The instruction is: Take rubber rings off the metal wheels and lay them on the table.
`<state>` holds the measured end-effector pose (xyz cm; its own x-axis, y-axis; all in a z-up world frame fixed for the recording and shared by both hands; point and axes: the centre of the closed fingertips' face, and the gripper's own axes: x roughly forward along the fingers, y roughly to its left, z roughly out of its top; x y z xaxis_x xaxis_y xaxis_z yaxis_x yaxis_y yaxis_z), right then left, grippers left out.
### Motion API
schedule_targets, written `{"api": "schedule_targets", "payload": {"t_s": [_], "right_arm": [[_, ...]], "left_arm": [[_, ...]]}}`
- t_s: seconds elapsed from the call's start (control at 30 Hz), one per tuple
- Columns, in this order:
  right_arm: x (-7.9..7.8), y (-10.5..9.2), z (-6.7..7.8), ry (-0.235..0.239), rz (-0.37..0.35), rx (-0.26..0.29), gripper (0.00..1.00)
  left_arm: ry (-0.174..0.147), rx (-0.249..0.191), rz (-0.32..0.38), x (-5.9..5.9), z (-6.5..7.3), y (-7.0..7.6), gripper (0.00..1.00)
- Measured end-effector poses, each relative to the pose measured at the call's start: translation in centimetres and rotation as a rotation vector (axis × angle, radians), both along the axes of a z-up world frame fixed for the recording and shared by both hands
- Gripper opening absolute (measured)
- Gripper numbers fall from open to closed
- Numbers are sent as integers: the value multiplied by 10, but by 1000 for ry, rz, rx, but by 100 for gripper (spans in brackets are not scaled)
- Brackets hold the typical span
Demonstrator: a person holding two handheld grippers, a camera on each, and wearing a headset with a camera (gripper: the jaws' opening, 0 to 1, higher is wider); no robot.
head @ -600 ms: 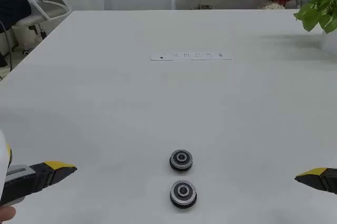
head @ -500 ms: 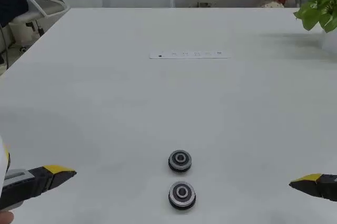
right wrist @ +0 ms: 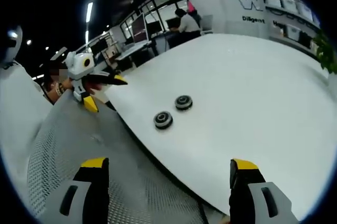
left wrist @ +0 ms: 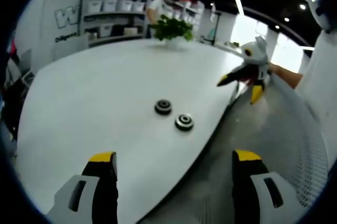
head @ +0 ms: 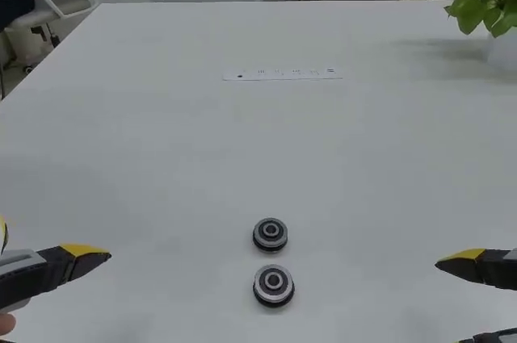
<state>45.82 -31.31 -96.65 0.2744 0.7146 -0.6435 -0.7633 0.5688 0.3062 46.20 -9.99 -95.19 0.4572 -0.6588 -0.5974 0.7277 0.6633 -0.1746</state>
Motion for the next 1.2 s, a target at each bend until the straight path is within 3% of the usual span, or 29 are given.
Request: {"api": "schedule_targets", "payload": {"t_s": [0.17,0.57,1.2], "right_arm": [[4,-1,4,-4,-33,34,95],[6,-2,3,-3,-49,28,94],[7,-2,5,-1,-64,48,94]], "left_arm": [[2,-3,-6,-1,0,-1,92],[5,-23,-13,-1,1,-3,92],[11,-4,-38,-5,-1,-4,92]]}}
